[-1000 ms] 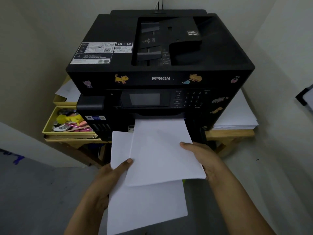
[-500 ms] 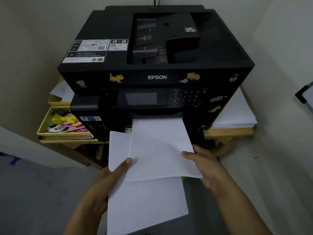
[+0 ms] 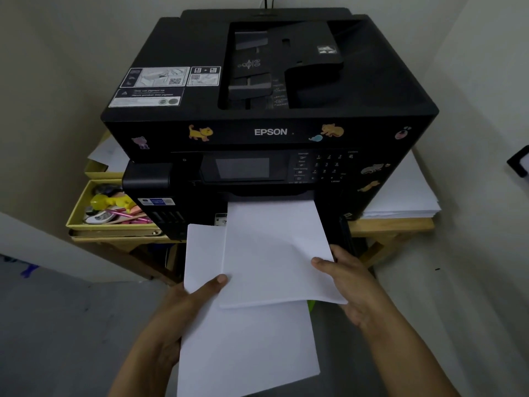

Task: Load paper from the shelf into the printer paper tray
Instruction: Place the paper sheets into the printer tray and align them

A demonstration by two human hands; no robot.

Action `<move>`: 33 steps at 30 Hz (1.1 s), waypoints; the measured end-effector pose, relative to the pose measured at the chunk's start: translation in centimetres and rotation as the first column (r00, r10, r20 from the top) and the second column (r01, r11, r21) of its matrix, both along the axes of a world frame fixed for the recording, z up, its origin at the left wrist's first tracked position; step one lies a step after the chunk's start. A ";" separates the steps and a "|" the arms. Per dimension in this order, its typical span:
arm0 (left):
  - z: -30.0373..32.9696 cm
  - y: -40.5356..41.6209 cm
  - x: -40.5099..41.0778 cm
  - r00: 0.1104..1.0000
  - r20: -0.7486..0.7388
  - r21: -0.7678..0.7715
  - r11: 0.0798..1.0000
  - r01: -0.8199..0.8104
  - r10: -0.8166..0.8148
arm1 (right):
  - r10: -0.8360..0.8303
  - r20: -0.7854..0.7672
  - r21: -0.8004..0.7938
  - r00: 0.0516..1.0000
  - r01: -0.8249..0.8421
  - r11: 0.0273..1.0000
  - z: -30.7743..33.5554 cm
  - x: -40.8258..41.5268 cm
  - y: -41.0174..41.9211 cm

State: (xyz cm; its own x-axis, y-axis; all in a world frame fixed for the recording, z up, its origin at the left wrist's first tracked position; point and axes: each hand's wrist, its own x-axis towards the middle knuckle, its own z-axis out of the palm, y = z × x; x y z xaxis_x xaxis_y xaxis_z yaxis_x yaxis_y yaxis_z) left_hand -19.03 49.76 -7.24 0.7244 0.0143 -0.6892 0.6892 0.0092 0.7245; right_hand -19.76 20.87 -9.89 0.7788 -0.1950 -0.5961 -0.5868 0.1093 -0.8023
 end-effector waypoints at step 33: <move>-0.5 -1.0 0.3 0.997 -0.001 0.015 0.997 -0.071 0.071 | -0.109 0.007 0.342 0.994 0.100 0.935 -0.3 3.3 0.3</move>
